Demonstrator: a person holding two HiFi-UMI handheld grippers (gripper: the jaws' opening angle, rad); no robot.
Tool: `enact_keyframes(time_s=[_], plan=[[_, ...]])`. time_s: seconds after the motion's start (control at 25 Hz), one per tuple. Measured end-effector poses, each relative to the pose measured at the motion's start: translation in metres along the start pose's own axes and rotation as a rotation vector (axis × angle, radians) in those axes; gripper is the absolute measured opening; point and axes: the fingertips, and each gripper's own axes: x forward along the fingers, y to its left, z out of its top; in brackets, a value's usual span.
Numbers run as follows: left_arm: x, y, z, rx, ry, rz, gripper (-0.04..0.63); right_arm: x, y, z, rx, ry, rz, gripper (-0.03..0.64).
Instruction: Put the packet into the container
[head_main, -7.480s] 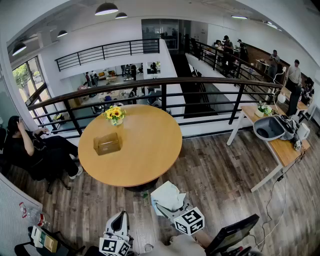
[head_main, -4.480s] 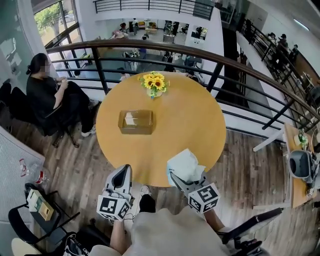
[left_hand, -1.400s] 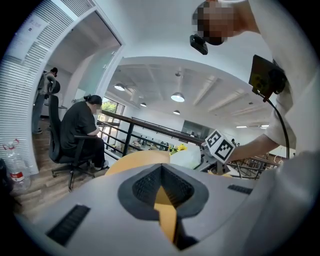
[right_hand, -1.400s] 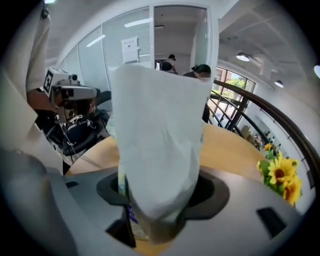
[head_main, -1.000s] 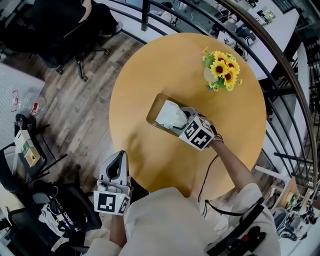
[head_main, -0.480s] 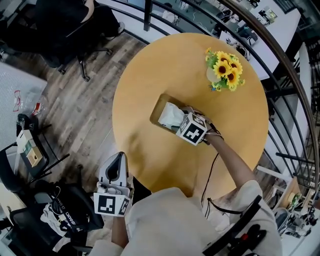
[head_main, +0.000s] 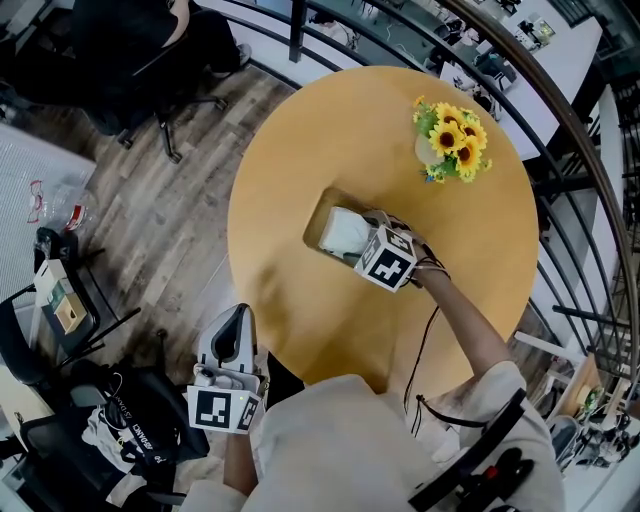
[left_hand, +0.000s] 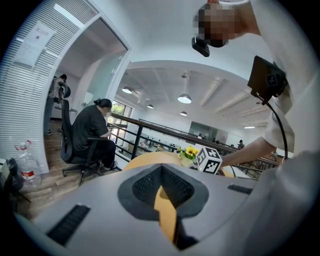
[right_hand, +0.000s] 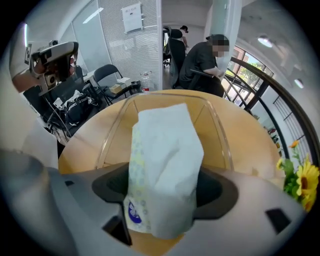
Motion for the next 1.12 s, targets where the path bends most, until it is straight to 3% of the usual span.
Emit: enact_keyframes(time_s=[0.32, 0.68, 0.84, 1.12], plan=[[0.007, -0.007, 0.000, 0.005, 0.012, -0.045, 0.005, -0.013, -0.005, 0.009, 0.011, -0.048, -0.009, 0.368], [0.019, -0.013, 0.005, 0.040, 0.018, -0.081, 0.005, -0.046, -0.015, 0.024, 0.056, -0.150, -0.100, 0.367], [0.030, -0.029, 0.009, 0.041, 0.024, -0.130, 0.005, -0.067, -0.021, 0.026, 0.126, -0.211, -0.116, 0.367], [0.063, -0.057, 0.021, 0.127, 0.036, -0.214, 0.005, -0.097, -0.010, 0.021, 0.247, -0.304, -0.167, 0.364]])
